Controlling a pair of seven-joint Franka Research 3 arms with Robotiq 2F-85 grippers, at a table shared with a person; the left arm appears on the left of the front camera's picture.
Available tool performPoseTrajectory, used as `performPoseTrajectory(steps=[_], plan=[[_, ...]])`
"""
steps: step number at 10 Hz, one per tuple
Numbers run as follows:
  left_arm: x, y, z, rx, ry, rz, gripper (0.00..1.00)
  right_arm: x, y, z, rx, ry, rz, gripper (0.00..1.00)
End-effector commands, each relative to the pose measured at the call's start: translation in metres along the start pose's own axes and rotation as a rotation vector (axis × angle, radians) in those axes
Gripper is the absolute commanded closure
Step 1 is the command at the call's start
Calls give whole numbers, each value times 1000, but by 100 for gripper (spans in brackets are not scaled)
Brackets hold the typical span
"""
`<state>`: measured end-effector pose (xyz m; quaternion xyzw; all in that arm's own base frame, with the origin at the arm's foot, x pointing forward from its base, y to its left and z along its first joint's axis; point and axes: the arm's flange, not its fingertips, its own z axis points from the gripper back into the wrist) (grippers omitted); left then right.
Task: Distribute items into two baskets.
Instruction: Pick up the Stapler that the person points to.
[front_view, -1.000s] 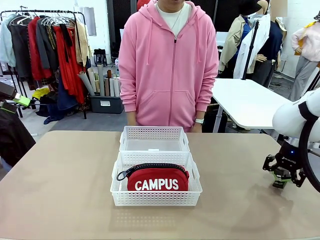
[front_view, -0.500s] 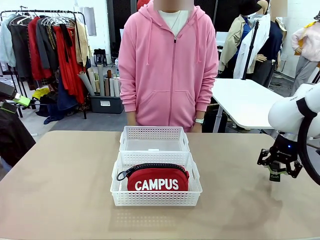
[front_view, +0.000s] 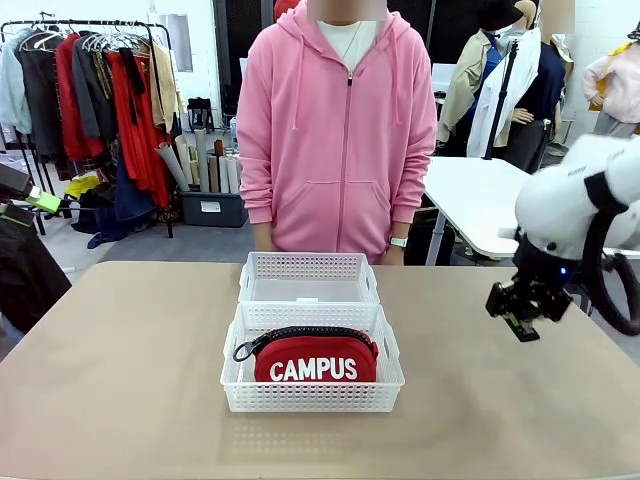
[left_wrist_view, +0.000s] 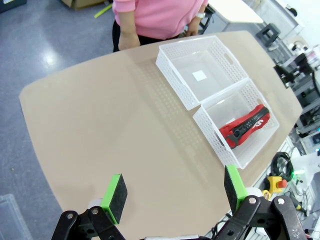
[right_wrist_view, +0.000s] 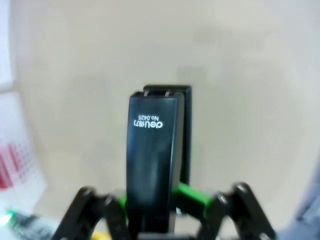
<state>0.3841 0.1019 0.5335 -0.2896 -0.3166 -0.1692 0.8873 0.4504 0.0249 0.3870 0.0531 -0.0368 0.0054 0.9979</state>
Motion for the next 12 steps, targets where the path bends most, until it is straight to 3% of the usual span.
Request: performPoseTrajectory(steps=[1,3,5,8,12], plan=[[0,-1,0,-4,-2,10,0,-15,13,47,113,41,280,93],[0,-1,0,-4,-2,10,0,-17,26,83,135,80,424,93],[0,-1,0,-4,-2,10,0,-27,36,120,75,137,541,93],[0,-1,0,-4,-2,10,0,-41,50,172,-29,116,673,93],[0,-1,0,-4,-2,10,0,-18,37,182,46,177,662,93]])
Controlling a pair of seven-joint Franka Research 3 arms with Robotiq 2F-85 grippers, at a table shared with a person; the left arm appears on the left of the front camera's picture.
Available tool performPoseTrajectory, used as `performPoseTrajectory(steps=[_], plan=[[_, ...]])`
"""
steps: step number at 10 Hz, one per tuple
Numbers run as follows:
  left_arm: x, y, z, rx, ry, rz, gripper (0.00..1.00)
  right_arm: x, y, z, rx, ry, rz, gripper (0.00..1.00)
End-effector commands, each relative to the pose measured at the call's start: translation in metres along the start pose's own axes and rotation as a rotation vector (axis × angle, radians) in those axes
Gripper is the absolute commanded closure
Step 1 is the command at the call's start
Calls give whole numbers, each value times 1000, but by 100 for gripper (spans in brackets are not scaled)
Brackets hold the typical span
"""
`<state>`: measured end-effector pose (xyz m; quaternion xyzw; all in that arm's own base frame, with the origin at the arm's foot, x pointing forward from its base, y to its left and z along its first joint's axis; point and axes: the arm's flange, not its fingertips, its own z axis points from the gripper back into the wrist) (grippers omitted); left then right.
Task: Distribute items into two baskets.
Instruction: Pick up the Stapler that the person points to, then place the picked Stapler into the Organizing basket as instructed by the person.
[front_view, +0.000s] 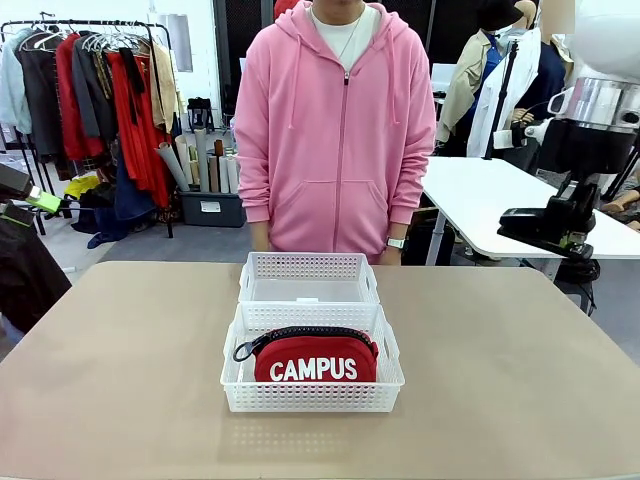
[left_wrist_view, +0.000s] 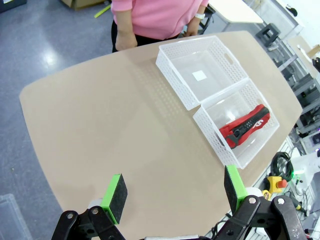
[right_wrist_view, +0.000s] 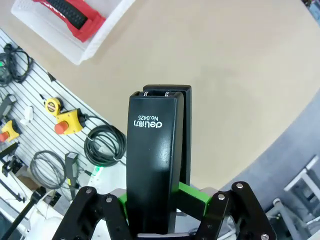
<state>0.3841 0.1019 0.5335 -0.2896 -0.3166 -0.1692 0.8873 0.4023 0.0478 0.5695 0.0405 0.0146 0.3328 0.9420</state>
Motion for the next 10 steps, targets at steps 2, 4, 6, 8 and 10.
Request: performPoseTrajectory(steps=[2,4,6,8,10], plan=[[0,-1,0,-4,-2,10,0,17,-25,-3,80,65,-19,93],[0,-1,0,-4,-2,10,0,9,-20,-14,44,49,-24,93],[0,-1,0,-4,-2,10,0,9,-20,-14,44,49,-24,93],[0,-1,0,-4,-2,10,0,9,-20,-14,44,49,-24,93],[0,-1,0,-4,-2,10,0,9,-20,-14,44,49,-24,93]])
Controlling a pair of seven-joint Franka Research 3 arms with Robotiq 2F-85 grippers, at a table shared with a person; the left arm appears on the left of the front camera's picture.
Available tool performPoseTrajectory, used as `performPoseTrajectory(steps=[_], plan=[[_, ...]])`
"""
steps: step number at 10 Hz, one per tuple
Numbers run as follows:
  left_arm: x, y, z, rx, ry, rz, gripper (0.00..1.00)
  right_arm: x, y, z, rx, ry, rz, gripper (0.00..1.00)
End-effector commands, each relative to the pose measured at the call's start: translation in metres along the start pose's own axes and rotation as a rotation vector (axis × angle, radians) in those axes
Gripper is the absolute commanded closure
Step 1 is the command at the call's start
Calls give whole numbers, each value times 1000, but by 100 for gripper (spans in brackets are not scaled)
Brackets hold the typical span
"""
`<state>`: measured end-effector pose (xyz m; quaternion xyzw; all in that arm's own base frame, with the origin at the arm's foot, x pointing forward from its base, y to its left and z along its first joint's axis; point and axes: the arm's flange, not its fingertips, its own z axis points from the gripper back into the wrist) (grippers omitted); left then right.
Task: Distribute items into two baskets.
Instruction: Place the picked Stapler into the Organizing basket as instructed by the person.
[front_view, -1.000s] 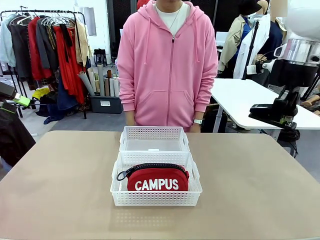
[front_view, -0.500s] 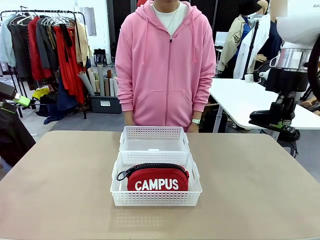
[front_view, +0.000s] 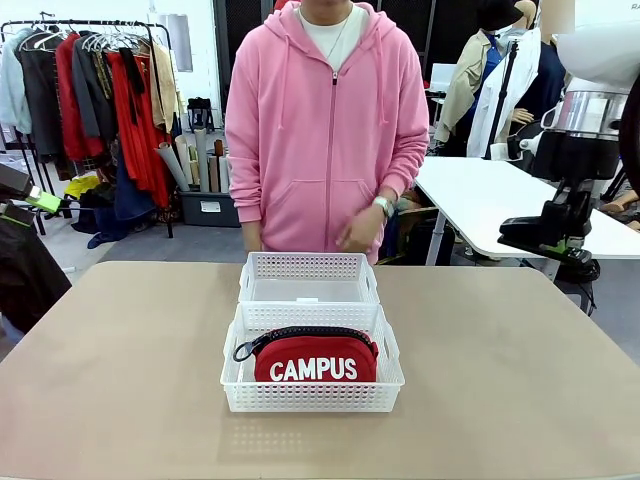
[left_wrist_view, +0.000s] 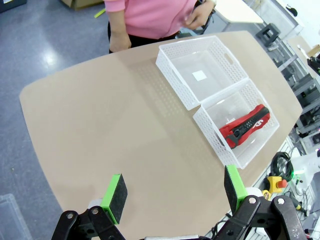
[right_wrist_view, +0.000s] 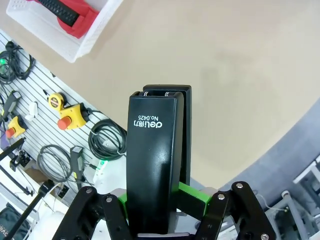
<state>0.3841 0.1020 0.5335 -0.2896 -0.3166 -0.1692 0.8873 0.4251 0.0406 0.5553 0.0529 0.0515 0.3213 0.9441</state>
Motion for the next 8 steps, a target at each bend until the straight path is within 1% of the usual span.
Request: performPoseTrajectory(steps=[1,8], plan=[[0,-1,0,-4,-2,10,0,-4,1,-2,-4,-11,2,93],[0,-1,0,-4,-2,10,0,-4,1,-2,-4,-11,2,93]])
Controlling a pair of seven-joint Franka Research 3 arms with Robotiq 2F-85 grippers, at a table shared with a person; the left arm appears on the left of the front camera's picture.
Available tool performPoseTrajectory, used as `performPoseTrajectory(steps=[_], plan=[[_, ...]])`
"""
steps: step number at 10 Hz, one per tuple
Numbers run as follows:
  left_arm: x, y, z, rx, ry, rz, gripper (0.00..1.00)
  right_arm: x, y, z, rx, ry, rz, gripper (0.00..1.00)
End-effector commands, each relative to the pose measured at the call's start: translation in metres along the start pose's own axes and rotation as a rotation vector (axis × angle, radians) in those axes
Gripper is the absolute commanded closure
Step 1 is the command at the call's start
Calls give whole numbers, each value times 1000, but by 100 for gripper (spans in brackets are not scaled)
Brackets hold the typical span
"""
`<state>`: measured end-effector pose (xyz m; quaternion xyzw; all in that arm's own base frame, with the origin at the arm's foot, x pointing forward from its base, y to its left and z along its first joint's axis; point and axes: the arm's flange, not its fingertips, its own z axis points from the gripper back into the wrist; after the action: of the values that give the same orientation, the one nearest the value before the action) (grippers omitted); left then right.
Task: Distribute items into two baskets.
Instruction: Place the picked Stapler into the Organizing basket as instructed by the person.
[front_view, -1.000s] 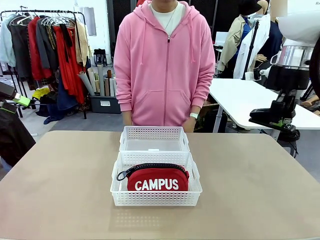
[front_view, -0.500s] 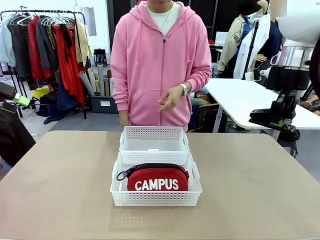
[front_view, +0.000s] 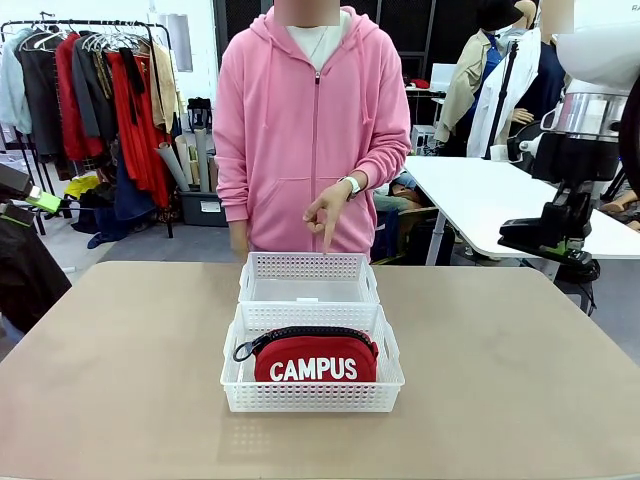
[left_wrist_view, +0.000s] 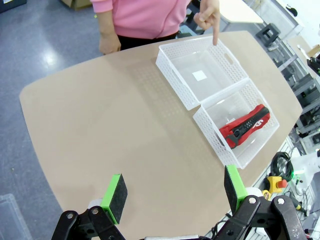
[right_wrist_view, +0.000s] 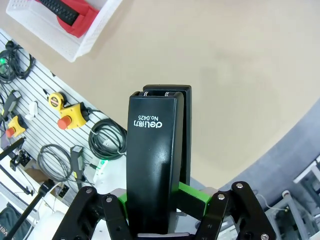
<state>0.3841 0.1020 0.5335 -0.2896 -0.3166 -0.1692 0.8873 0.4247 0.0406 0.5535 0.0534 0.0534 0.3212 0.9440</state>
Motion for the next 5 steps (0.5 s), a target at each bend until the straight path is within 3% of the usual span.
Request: performPoseTrajectory(steps=[1,5], plan=[[0,-1,0,-4,-2,10,0,-4,1,0,-7,-14,2,93],[0,-1,0,-4,-2,10,0,-4,1,0,-7,-14,2,93]])
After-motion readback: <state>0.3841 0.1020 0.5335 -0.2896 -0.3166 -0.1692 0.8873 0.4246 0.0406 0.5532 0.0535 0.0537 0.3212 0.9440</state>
